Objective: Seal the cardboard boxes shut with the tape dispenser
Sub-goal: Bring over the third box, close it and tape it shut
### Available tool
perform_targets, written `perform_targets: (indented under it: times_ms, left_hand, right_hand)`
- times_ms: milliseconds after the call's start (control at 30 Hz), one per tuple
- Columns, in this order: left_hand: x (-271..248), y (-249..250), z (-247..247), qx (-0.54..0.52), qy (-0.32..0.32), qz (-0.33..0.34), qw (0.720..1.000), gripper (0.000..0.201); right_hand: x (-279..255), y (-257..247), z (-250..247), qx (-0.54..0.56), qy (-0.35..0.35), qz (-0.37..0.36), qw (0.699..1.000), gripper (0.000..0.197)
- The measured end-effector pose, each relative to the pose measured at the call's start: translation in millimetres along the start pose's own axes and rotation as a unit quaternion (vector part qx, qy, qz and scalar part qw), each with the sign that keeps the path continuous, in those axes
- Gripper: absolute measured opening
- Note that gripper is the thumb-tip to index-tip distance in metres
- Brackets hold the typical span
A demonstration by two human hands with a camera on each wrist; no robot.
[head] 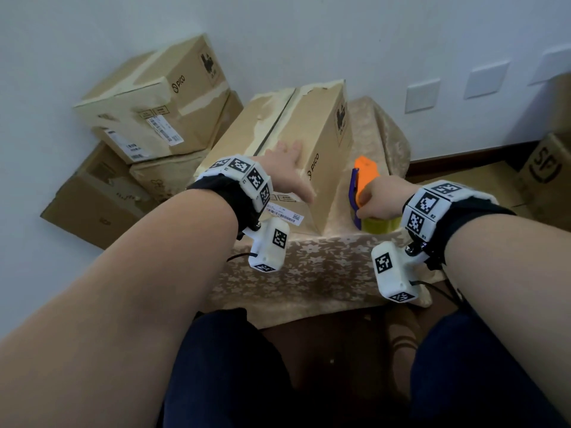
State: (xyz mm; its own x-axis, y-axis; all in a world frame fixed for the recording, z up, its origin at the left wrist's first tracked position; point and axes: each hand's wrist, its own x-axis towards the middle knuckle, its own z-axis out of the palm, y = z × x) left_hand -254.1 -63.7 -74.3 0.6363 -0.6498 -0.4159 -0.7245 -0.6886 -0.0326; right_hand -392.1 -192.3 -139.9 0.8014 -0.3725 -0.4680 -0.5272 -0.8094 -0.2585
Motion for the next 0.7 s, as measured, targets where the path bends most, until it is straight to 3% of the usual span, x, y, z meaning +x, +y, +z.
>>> perform_targets:
  times_ms: [133,300,433,500,600,700]
  left_hand:
    - [-9,-17,-3,-0.022,-0.014,0.053,0.998,0.127]
    - [-24,-35,0,0.009,0.031,0.095,0.995,0.115]
    - [-28,-44,8,0.016,0.102,0.109,0.989,0.097]
    - [-31,-46,11,0.026,0.128,0.124,0.984,0.085]
    - [-34,-46,17,0.047,0.150,0.144,0.977,0.069]
    - [-34,-48,22,0.041,0.150,0.144,0.977,0.057]
  right_hand:
    - [-7,2,0,0.027,-0.004,-0.024,0.999,0.042]
    - [-10,-7,2,0.038,-0.002,-0.030,0.999,0.045]
    - [-7,-16,-12,0.102,0.189,-0.042,0.976,0.029]
    - [-8,-25,-23,0.153,0.266,-0.058,0.950,0.038]
    - [-10,-44,-35,0.113,0.299,-0.122,0.940,0.058]
    - [-12,-64,-38,0.011,0.266,-0.135,0.954,0.068]
